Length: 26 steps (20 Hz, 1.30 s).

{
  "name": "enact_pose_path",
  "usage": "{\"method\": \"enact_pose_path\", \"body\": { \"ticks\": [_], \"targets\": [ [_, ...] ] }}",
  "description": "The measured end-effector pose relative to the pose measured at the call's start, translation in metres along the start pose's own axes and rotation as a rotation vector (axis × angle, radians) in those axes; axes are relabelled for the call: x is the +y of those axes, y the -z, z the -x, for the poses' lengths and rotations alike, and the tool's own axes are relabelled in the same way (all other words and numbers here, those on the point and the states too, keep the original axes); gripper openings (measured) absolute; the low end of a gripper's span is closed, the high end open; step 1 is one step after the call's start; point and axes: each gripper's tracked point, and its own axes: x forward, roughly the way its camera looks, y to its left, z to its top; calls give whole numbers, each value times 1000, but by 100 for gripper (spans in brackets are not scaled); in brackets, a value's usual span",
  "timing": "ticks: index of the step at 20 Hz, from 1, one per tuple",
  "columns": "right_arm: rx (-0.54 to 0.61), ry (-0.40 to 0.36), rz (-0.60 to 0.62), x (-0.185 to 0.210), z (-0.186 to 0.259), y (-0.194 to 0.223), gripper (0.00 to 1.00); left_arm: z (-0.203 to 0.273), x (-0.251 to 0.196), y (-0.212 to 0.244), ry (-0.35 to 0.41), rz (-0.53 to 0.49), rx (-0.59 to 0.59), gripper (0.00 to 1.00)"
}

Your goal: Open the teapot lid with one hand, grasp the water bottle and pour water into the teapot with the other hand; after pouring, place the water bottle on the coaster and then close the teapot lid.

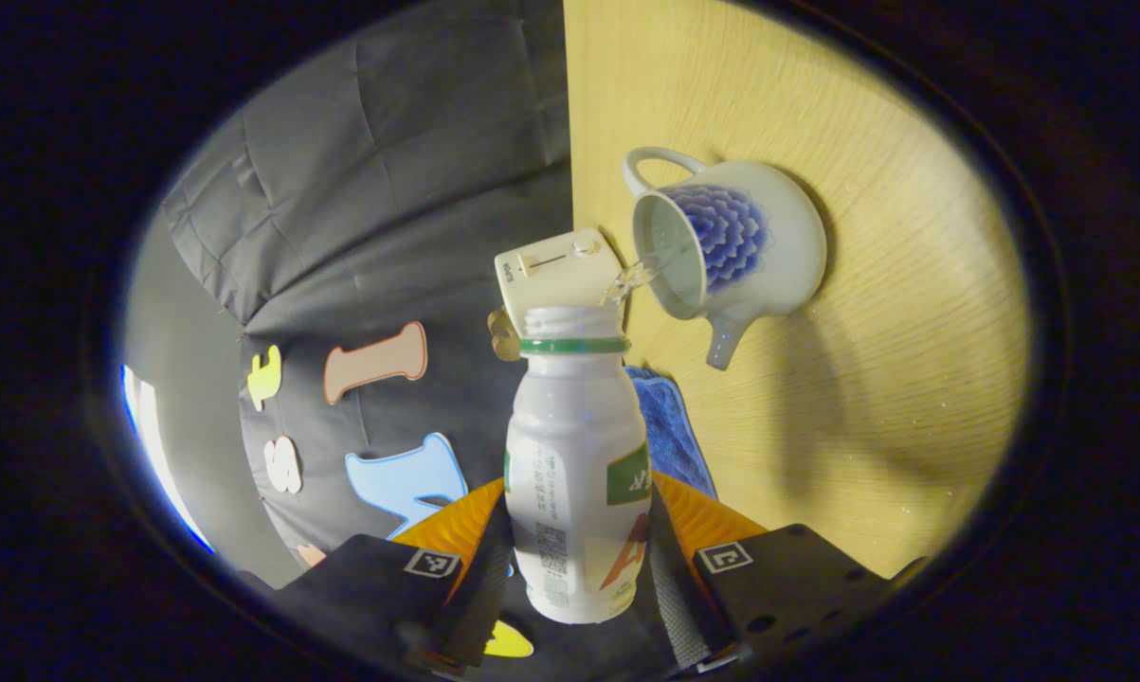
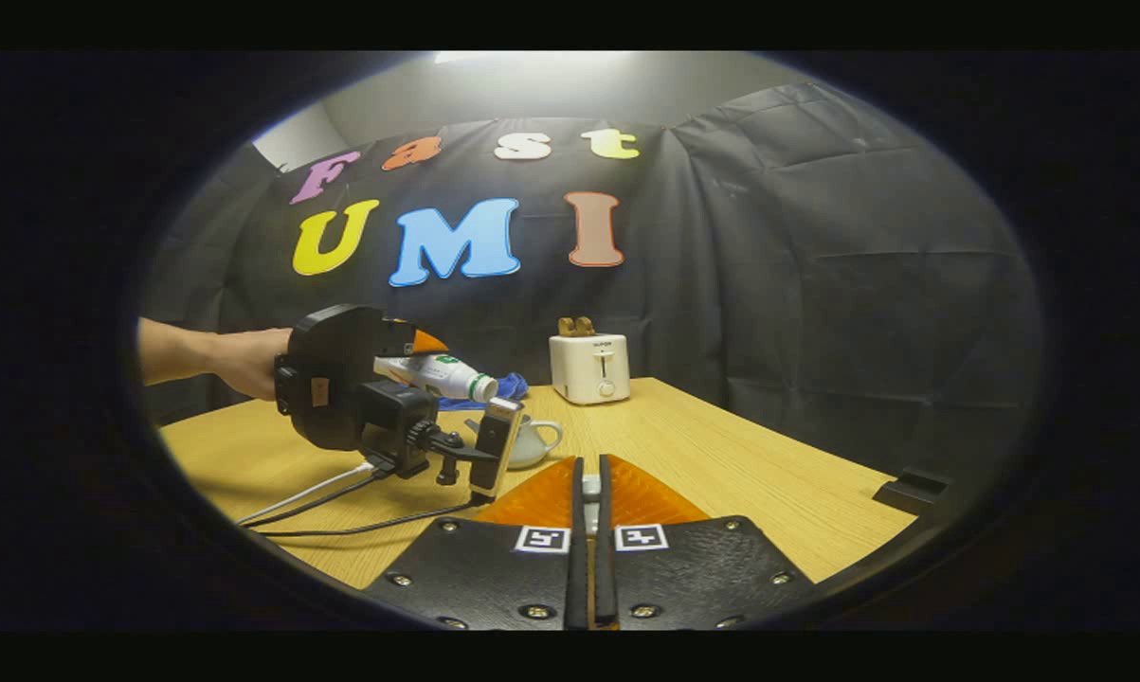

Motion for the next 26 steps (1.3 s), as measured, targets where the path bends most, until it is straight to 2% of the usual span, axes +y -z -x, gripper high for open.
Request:
{"method": "enact_pose_path", "body": {
  "ticks": [1, 3, 4, 6, 8, 11, 12, 13, 15, 16, 18, 19, 21, 22, 23, 25, 26],
  "targets": [
    [0, 0, -1, 0, 0, 0, 0, -1, 0, 0, 2, -4, 0, 72],
    [-1, 2, -1, 0, 0, 0, 3, -1, 0, 0, -1, -14, -1, 76],
    [-4, 5, -2, -2, 0, 0, 3, -1, 1, 1, -1, -19, -2, 82],
    [-10, 18, -9, -6, -1, -1, 0, -2, 2, 0, -5, -28, -5, 83],
    [-9, 21, -15, -7, 0, 0, 3, -1, 3, 0, -7, -46, -4, 70],
    [-16, 29, -16, -9, 1, -3, 0, -1, 3, -1, -3, -63, -5, 70],
    [-17, 30, -17, -9, 1, -3, 3, -2, 4, 0, -4, -69, -5, 83],
    [-17, 30, -18, -9, 0, -3, 3, -2, 5, 0, -7, -73, -8, 70],
    [-14, 25, -19, -7, 0, -2, 0, 0, 7, -5, -29, -84, -18, 70],
    [-15, 25, -22, -7, 0, -2, 3, -1, 7, -5, -28, -88, -19, 76],
    [-18, 26, -22, -8, 1, -3, 3, 0, 8, -5, -30, -102, -21, 76],
    [-21, 28, -21, -9, 1, -4, 3, 1, 10, -6, -35, -115, -22, 83],
    [-22, 28, -17, -8, 1, -5, 3, -1, 10, -6, -37, -130, -23, 82],
    [-19, 27, -17, -8, 0, -3, 3, -1, 11, -6, -36, -131, -26, 76],
    [-18, 25, -19, -7, 0, -4, 0, 0, 11, -7, -38, -137, -28, 82],
    [-19, 24, -17, -7, 1, -5, 3, 0, 13, -8, -45, -153, -34, 82],
    [-20, 23, -16, -7, 0, -4, 0, 0, 14, -9, -49, -160, -37, 76]
  ]
}}
